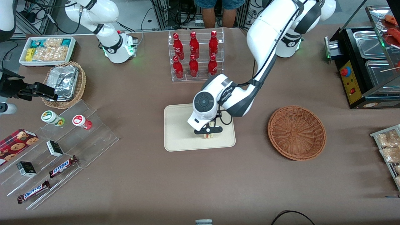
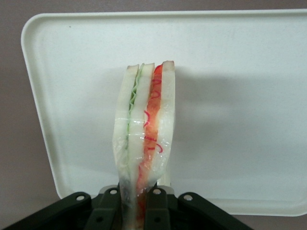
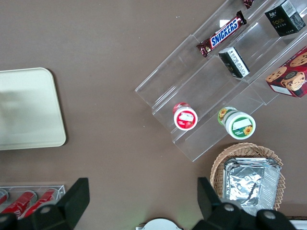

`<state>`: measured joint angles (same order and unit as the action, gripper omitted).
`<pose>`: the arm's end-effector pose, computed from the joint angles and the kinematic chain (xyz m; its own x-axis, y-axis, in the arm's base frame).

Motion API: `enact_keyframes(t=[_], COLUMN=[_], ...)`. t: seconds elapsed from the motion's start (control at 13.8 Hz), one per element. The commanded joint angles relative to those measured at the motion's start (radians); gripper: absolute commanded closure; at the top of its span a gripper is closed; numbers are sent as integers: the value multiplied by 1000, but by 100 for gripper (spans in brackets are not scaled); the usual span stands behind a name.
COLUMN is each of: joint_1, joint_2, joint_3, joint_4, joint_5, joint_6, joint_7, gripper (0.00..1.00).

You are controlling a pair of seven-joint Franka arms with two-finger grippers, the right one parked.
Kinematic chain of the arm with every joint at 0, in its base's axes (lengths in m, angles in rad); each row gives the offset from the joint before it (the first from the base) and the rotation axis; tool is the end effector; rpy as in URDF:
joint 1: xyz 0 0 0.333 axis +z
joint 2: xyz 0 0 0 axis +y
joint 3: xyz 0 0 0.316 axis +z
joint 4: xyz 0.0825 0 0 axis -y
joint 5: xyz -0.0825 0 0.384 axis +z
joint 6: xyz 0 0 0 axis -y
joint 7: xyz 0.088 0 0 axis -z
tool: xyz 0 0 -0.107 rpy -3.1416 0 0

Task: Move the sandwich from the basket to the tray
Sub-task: 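Lower the sandwich onto the tray and open the left gripper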

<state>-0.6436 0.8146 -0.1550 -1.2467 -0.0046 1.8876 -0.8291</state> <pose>0.5305 -0.5054 0.2660 0.9774 0.0739 -0.1979 0.0665 -0.9968 -0.0438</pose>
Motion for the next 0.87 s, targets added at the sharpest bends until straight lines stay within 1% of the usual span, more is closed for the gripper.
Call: enact_keyframes(t=[0.0, 0.22, 0.8], joint_1=[-30, -36, -45], joint_2=[58, 72, 81], joint_3=[15, 18, 20], joint_4=[85, 90, 86], joint_5=[-2, 2, 3], joint_6=[-21, 14, 27], joint_7=[-41, -62, -94], gripper=[100, 100, 100])
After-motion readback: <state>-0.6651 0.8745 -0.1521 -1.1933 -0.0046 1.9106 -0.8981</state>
